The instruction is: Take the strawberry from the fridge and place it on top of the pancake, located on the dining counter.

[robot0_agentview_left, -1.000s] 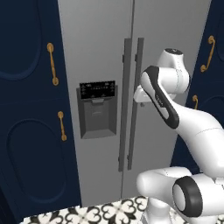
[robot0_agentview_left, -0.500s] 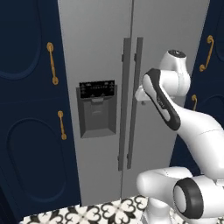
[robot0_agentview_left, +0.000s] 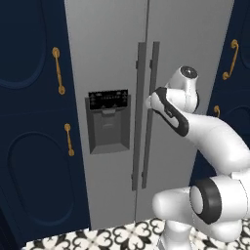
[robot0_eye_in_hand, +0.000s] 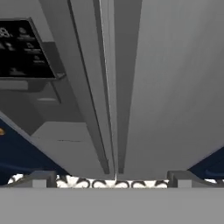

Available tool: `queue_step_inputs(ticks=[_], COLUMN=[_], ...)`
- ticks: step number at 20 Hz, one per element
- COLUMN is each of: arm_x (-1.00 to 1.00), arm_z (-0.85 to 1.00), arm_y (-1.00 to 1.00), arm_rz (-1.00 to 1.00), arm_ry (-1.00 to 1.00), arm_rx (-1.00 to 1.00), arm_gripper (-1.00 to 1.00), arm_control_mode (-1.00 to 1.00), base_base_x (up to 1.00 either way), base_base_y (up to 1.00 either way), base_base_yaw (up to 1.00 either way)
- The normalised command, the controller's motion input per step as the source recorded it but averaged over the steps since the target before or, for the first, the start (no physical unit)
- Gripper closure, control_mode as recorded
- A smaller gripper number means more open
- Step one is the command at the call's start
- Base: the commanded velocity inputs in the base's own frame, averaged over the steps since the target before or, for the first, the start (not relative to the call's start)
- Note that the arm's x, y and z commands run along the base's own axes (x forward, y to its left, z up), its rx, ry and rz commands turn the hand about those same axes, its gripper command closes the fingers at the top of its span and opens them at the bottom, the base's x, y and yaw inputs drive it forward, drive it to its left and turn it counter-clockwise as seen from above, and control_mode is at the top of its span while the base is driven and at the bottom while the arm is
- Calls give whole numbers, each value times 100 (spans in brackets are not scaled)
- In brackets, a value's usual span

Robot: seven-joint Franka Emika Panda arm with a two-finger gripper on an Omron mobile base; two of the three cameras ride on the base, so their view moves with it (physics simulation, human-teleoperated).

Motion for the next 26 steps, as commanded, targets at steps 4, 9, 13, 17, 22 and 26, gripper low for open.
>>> queue_step_inputs(ticks=[4, 9, 13, 17, 22, 26], arm_x=[78, 51, 47, 31, 26, 27], arm_z=[-7, 0, 0, 0, 0, 0], arm_y=[1, -1, -13, -24, 0, 3], arm_rz=[-12, -11, 0, 8, 5, 1], arm_ry=[-8, -5, 0, 0, -1, -7], arm_rx=[0, 0, 0, 0, 0, 0], arm_gripper=[-100, -100, -100, -100, -100, -100], arm_control_mode=[-100, -100, -100, -100, -100, -100], base_base_x=[0, 0, 0, 0, 0, 0], base_base_y=[0, 0, 0, 0, 0, 0], base_base_yaw=[0, 0, 0, 0, 0, 0])
